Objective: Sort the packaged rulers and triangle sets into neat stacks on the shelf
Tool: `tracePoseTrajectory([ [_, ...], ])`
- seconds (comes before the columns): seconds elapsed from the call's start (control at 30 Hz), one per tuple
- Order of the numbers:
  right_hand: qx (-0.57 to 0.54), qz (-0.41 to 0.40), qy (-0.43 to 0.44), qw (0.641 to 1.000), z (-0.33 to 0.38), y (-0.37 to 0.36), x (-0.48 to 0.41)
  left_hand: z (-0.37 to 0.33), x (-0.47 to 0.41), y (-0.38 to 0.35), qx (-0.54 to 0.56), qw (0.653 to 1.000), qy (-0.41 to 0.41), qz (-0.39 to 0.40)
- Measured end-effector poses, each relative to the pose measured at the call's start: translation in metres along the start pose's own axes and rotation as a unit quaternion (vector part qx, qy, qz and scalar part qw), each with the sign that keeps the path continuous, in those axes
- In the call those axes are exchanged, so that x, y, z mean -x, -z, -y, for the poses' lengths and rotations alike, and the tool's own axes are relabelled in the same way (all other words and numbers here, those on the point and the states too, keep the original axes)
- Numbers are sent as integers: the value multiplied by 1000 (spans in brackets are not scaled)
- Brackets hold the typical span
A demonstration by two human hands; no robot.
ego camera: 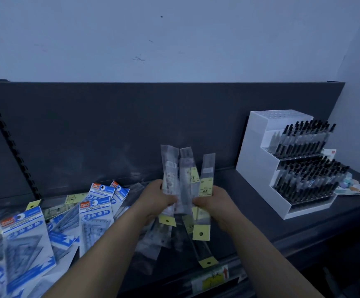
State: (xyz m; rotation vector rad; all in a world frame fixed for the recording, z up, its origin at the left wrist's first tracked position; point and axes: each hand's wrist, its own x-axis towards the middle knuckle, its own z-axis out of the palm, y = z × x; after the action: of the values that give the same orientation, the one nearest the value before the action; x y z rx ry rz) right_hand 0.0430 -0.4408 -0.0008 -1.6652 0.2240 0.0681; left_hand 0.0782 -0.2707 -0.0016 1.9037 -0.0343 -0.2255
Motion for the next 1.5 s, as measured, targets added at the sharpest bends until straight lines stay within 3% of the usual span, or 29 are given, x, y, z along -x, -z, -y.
tracePoseTrajectory([
  [0.4, 90, 118, 61, 987, 24, -112, 20, 32, 68, 95, 66, 988, 23, -135],
  [0.63, 92, 221, 98, 966, 38, -220, 61, 67, 140, 184, 86, 969, 41, -228],
  [1.17, 151, 447, 128, 873, 44, -544, 256, 177, 411, 429, 56, 874, 158, -455],
  [1.5, 191, 497, 124, 837, 46, -690, 297, 230, 466, 540, 68, 834, 186, -516],
])
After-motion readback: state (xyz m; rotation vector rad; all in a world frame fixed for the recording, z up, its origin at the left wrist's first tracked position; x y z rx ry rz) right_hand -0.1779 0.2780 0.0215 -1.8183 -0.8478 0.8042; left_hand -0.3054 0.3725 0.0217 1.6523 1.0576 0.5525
